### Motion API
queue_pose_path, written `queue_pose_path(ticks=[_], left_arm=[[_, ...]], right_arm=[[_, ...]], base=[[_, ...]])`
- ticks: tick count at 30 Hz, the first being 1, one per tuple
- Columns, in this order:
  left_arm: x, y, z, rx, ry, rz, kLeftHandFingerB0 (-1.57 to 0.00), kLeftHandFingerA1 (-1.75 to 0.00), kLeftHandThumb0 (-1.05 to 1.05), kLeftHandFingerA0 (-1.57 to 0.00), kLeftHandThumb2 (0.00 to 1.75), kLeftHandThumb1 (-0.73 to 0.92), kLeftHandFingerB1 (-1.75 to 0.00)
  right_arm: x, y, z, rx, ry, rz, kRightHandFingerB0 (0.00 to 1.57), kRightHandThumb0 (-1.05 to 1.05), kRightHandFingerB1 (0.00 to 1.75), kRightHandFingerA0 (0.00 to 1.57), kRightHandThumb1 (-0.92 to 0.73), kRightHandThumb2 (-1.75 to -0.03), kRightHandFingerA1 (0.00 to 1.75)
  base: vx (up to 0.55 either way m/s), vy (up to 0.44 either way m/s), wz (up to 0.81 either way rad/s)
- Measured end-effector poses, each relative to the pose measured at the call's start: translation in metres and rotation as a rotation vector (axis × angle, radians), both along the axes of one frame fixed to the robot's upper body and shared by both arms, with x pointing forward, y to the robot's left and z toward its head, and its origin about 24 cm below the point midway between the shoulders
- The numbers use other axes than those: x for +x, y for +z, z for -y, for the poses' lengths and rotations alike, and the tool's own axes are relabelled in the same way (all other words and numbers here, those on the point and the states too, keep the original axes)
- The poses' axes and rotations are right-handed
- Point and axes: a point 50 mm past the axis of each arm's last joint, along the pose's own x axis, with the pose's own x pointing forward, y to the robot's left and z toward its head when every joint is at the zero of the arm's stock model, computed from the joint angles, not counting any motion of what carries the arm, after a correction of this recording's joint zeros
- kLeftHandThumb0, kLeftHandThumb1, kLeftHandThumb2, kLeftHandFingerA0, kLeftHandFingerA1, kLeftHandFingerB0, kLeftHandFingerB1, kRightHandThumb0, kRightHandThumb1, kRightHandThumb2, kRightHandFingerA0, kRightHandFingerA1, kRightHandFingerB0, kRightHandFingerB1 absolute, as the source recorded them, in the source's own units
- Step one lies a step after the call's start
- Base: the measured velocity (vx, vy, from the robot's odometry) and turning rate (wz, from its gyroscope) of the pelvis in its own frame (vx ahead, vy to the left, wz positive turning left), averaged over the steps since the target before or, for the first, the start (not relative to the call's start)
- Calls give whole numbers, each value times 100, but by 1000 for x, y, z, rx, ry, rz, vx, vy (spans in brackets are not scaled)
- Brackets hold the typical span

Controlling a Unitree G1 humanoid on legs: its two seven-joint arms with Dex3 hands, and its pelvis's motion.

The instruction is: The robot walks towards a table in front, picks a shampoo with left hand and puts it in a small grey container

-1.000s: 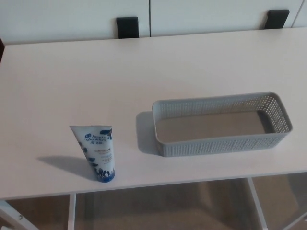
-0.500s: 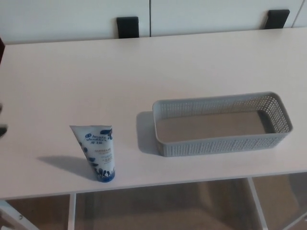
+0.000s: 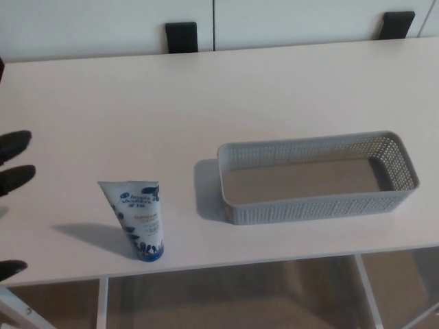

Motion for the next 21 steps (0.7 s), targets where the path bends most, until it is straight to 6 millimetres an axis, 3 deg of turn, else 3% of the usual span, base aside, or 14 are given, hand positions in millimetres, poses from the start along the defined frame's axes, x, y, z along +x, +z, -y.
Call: queue_pose_path(ticks=[7, 16, 17, 19, 20, 21], left_arm=[[9, -14, 6, -5, -18, -49, -3, -32, -56, -2, 76, 36, -18], [22, -24, 28, 26, -77, -55, -4, -33, -54, -2, 76, 35, -22], [23, -25, 30, 31, -82, -57, -5, -29, -62, -7, 55, 42, -23], [23, -27, 35, 35, -91, -57, -5, -30, -63, -8, 55, 42, -23], [24, -28, 38, 35, -96, -57, -8, -37, -55, 0, 78, 36, -23], [24, -29, 40, 38, -99, -57, -8, -34, -67, -8, 62, 37, -19]], right_arm=[[0, 3, 5, -6, -6, 2, 47, -21, 38, 62, -72, -61, 45], [13, 7, 6, -13, 7, 25, 49, -22, 39, 62, -70, -61, 44], [14, 7, 6, -13, 7, 26, 47, -22, 38, 61, -71, -61, 44], [15, 7, 6, -11, 9, 26, 47, -21, 38, 61, -71, -61, 44], [16, 7, 6, -9, 9, 27, 47, -20, 38, 59, -70, -60, 44], [16, 7, 6, -7, 8, 28, 47, -21, 38, 60, -70, -60, 44]], base=[[0, 0, 0], [0, 0, 0], [0, 0, 0], [0, 0, 0], [0, 0, 0], [0, 0, 0]])
